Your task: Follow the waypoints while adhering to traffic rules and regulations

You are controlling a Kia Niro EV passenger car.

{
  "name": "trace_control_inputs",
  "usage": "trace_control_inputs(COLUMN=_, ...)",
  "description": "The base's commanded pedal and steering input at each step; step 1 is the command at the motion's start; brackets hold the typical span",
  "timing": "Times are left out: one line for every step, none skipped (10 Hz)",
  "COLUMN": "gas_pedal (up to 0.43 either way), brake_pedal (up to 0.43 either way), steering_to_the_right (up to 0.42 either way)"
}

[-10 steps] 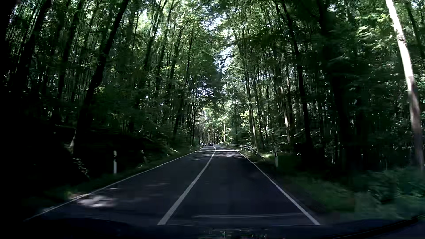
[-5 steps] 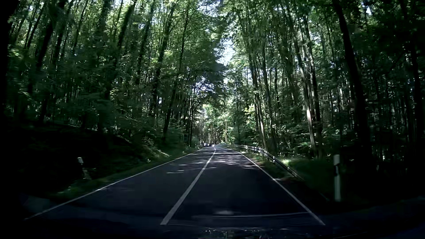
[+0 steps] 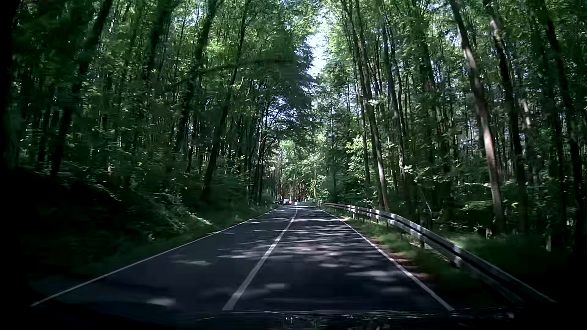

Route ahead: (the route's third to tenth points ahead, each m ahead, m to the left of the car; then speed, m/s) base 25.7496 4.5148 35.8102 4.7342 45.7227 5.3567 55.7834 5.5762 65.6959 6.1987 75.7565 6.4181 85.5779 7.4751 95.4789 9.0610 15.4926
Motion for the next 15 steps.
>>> trace_control_inputs(gas_pedal=0.319, brake_pedal=0.000, steering_to_the_right=-0.005)
trace_control_inputs(gas_pedal=0.319, brake_pedal=0.000, steering_to_the_right=-0.005)
trace_control_inputs(gas_pedal=0.319, brake_pedal=0.000, steering_to_the_right=-0.005)
trace_control_inputs(gas_pedal=0.319, brake_pedal=0.000, steering_to_the_right=-0.005)
trace_control_inputs(gas_pedal=0.319, brake_pedal=0.000, steering_to_the_right=-0.004)
trace_control_inputs(gas_pedal=0.319, brake_pedal=0.000, steering_to_the_right=-0.004)
trace_control_inputs(gas_pedal=0.319, brake_pedal=0.000, steering_to_the_right=-0.005)
trace_control_inputs(gas_pedal=0.319, brake_pedal=0.000, steering_to_the_right=-0.004)
trace_control_inputs(gas_pedal=0.319, brake_pedal=0.000, steering_to_the_right=-0.005)
trace_control_inputs(gas_pedal=0.319, brake_pedal=0.000, steering_to_the_right=-0.004)
trace_control_inputs(gas_pedal=0.319, brake_pedal=0.000, steering_to_the_right=-0.005)
trace_control_inputs(gas_pedal=0.319, brake_pedal=0.000, steering_to_the_right=-0.004)
trace_control_inputs(gas_pedal=0.319, brake_pedal=0.000, steering_to_the_right=-0.004)
trace_control_inputs(gas_pedal=0.319, brake_pedal=0.000, steering_to_the_right=-0.004)
trace_control_inputs(gas_pedal=0.319, brake_pedal=0.000, steering_to_the_right=-0.004)
